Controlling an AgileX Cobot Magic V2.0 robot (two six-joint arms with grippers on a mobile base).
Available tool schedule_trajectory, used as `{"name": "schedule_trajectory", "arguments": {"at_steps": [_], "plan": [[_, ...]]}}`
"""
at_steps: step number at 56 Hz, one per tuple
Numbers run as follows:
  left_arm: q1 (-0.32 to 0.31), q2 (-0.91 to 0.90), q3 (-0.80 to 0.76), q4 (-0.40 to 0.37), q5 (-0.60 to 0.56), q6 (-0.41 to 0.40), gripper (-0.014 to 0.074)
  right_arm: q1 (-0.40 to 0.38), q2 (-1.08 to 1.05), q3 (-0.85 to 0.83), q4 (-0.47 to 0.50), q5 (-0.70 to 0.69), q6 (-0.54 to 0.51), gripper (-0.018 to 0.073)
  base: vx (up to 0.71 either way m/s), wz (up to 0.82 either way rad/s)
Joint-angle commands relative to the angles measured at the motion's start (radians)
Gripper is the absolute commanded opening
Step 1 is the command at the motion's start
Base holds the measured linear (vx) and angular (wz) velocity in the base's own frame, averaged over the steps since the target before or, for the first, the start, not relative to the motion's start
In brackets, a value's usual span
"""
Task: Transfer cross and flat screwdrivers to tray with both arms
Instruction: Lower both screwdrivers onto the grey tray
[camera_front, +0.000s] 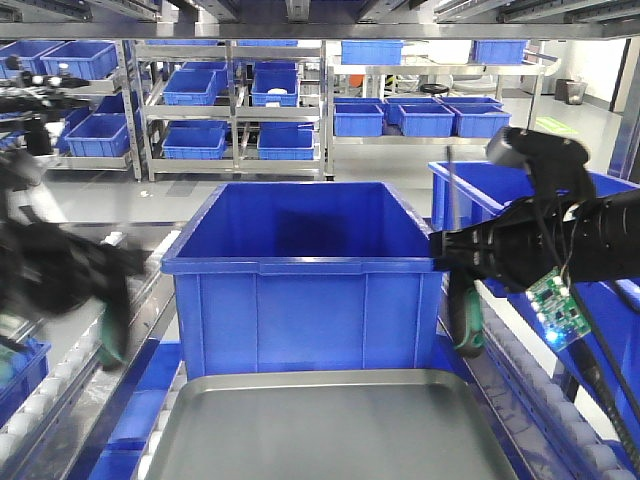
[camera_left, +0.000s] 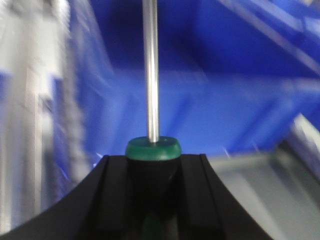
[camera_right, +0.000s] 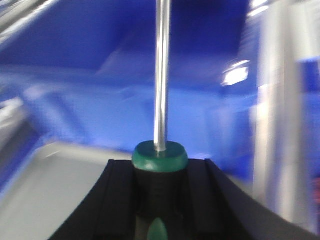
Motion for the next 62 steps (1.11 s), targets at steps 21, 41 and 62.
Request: {"name": "schedule_trajectory", "arguments": {"at_steps": [21, 41, 62], "plan": [[-0.168, 0.143, -0.03, -0.134, -0.029, -0.006, -0.0007, 0.14, 0.101, -0.03, 0.17, 0.133, -0.08, -0.0008, 0.0, 0.0], [-0.169, 0.225, -0.03, -0.204, 0.095, -0.01, 0.0017, 0.149, 0.184, -0.03, 0.144, 0.273, 0.001, -0.0007, 0.0, 0.0], [-0.169, 0.249, -0.03, -0.228, 0.147, 0.001, 0.024, 0.149, 0.204, -0.03, 0.112, 0.246, 0.009, 0.0056, 0.0, 0.0]]}}
